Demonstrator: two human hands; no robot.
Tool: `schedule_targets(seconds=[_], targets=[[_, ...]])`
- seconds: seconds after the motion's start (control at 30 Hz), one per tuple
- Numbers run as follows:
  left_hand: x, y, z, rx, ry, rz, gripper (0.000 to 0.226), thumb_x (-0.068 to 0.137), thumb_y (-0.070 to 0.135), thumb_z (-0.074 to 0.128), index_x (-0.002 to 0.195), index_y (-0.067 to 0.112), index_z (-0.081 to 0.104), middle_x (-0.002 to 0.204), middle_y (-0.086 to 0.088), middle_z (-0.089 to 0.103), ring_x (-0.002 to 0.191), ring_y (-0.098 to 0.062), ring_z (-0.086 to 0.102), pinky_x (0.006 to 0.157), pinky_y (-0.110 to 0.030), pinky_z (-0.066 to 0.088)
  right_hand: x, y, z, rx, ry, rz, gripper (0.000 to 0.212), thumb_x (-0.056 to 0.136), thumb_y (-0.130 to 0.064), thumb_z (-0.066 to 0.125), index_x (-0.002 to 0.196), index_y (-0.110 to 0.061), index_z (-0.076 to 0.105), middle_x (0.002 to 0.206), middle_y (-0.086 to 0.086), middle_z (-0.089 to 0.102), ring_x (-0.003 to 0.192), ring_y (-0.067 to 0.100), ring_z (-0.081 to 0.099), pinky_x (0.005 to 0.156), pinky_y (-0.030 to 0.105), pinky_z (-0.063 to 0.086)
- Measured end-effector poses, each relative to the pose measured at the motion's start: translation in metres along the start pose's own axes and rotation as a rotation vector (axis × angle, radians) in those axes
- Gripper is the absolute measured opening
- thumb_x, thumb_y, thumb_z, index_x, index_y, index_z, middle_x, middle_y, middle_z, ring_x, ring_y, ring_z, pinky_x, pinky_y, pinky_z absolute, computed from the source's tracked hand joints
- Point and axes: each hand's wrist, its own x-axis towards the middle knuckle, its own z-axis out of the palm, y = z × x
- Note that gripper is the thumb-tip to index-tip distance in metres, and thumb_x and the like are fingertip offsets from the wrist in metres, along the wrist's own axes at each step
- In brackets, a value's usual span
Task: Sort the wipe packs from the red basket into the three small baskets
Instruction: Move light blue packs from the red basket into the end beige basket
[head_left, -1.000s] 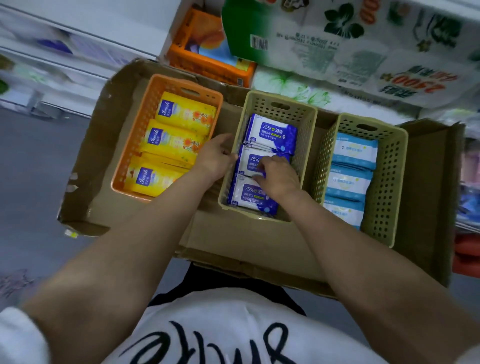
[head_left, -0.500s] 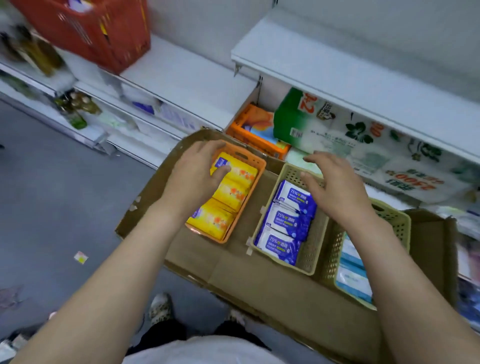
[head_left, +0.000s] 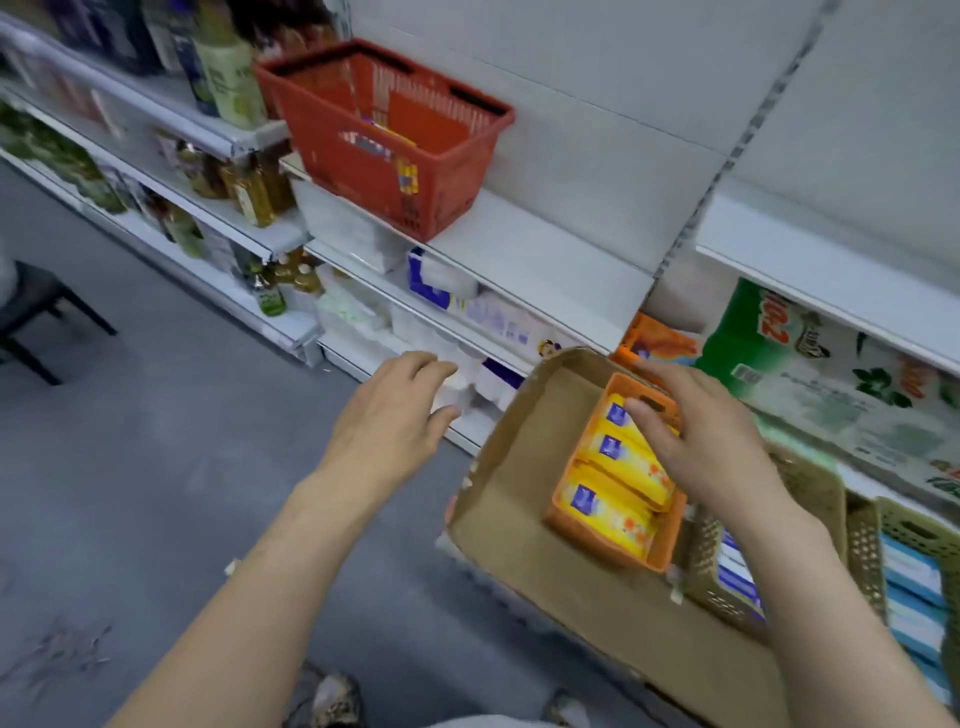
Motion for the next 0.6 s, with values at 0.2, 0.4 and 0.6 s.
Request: schedule_targets(seconds=[0.2,0.4,0.6], targets=[[0.011,-0.121,-0.070,0.063,0.018,-0.055,0.047,0.096,0.038,0.057,0.139,0.023,0.049,0.138,0.002,0.049,0.127,-0.022,0.045,0.096,-0.040,0.045,0.052,-0.125,0.055,0.075,-0.022,-0.061,0.041,0.093,-0.028,0.063,0.133,-0.020,0.058,0.128,0.002,0.062,0.121,0.022,0.053,0.098,0.030,0.039],[0.069,-0.200,-0.101,0.025,0.018,-0.013,0.046,0.094,0.033,0.061,0.137,0.018,0.053,0.135,-0.004,0.054,0.124,-0.027,0.049,0.100,-0.042,0.044,0.124,-0.189,0.093,0.081,-0.011,-0.043,0.041,0.095,-0.034,0.061,0.134,-0.024,0.057,0.133,0.000,0.060,0.120,0.022,0.053,0.102,0.039,0.043],[0.181,-0.282,-0.122,0.033,0.059,0.050,0.048,0.092,0.032,0.064,0.137,0.017,0.054,0.136,-0.005,0.053,0.124,-0.026,0.048,0.103,-0.041,0.042,0.244,-0.228,0.141,0.051,0.037,-0.029,0.043,0.097,-0.038,0.055,0.138,-0.026,0.052,0.137,-0.006,0.056,0.127,0.017,0.047,0.104,0.032,0.039]])
